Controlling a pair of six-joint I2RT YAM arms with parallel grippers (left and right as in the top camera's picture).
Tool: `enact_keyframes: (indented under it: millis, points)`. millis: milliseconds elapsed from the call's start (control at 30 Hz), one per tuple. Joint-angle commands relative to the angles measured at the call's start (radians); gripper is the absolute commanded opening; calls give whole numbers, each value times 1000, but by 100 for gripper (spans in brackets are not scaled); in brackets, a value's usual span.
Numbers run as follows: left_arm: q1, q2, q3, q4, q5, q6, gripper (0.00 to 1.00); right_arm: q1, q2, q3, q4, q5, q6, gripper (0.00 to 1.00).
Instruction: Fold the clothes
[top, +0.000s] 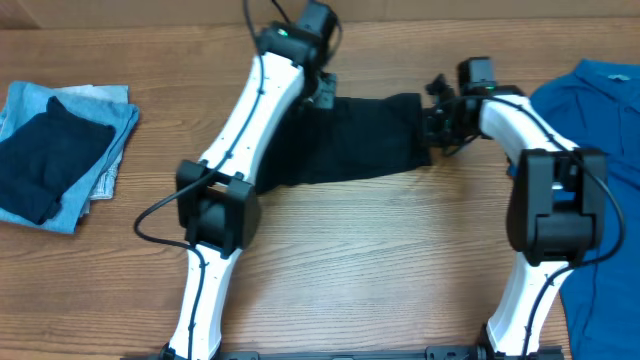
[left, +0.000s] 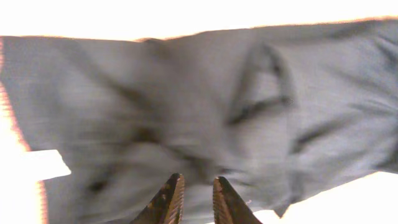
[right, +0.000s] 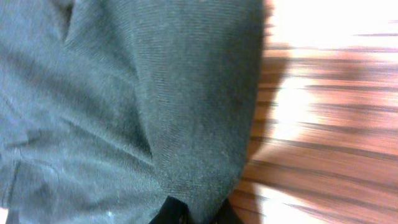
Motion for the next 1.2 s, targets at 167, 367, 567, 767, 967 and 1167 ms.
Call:
enact_keyframes:
  millis: [167, 367, 567, 767, 967, 1167]
  points:
    - [193, -5, 124, -113, -12, 11, 28, -193, -3, 217, -216, 46, -209, 4]
    - [244, -5, 124, -132, -6, 11, 31, -98, -3, 436, -378, 96, -231, 4]
    - [249, -5, 124, -134, -7, 12, 33, 127, -3, 439, -385, 224, -182, 4]
    - [275, -5, 124, -140, -10, 12, 37, 290, -3, 439, -373, 259, -140, 4]
    - [300, -5, 124, -157, -9, 12, 38, 399, -3, 439, -265, 259, -140, 4]
    - [300, -5, 124, -160, -9, 12, 38, 460, -3, 436, -227, 259, -141, 4]
